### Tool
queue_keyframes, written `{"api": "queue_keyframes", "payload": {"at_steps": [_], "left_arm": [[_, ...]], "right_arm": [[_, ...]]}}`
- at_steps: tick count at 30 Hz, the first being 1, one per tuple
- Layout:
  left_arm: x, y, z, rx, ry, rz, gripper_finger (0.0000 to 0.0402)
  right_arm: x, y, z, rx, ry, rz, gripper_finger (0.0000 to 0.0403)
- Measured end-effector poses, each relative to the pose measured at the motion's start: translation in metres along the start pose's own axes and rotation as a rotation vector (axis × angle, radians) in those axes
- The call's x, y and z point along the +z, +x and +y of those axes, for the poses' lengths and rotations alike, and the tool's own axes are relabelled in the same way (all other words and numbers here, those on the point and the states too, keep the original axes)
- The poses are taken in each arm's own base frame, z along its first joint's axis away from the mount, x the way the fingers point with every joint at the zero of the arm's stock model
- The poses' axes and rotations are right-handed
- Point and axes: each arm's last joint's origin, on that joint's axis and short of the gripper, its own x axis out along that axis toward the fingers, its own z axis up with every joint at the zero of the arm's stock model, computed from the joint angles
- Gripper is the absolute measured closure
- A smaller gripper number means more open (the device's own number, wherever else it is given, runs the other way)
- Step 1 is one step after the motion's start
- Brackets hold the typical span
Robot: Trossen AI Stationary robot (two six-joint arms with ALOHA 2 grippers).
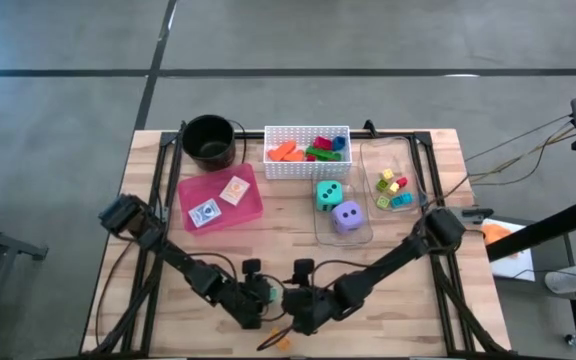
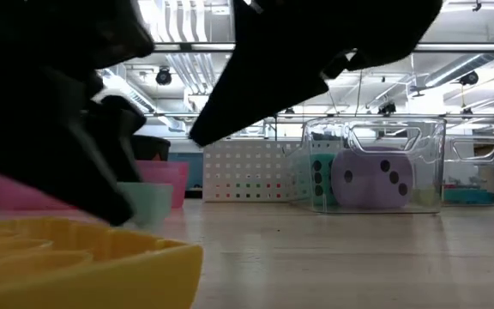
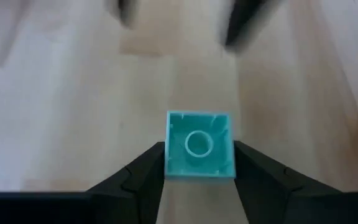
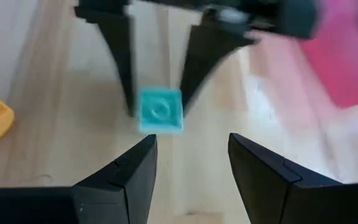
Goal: Pick & Place Toys
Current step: Put the small light blue game piece into the right transparent bin
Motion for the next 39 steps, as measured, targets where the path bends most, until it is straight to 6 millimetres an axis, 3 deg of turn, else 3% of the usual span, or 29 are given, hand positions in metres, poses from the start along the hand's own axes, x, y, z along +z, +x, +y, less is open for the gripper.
{"api": "queue_keyframes", "payload": {"at_steps": [11,14,20,26,31,39], "left_arm": [[0.014,0.005,0.011,0.031,0.018,-0.057,0.0216],[0.013,0.005,0.010,0.015,0.025,-0.042,0.0216],[0.011,0.005,0.010,-0.003,0.016,-0.026,0.0216],[0.008,0.006,0.012,0.006,0.009,-0.005,0.0216],[0.005,0.010,0.013,0.016,0.003,0.012,0.0216],[0.002,0.014,0.013,0.017,0.019,0.019,0.0218]], "right_arm": [[-0.006,0.004,0.003,0.034,0.053,0.053,0.0204],[-0.004,-0.010,-0.003,0.032,0.023,0.103,0.0204],[0.003,-0.062,-0.026,-0.005,0.070,0.166,0.0204],[-0.008,-0.100,-0.034,-0.017,0.122,0.022,0.0204],[-0.040,-0.096,-0.029,0.058,0.185,-0.085,0.0204],[-0.082,-0.064,-0.025,0.162,0.374,-0.312,0.0204]]}}
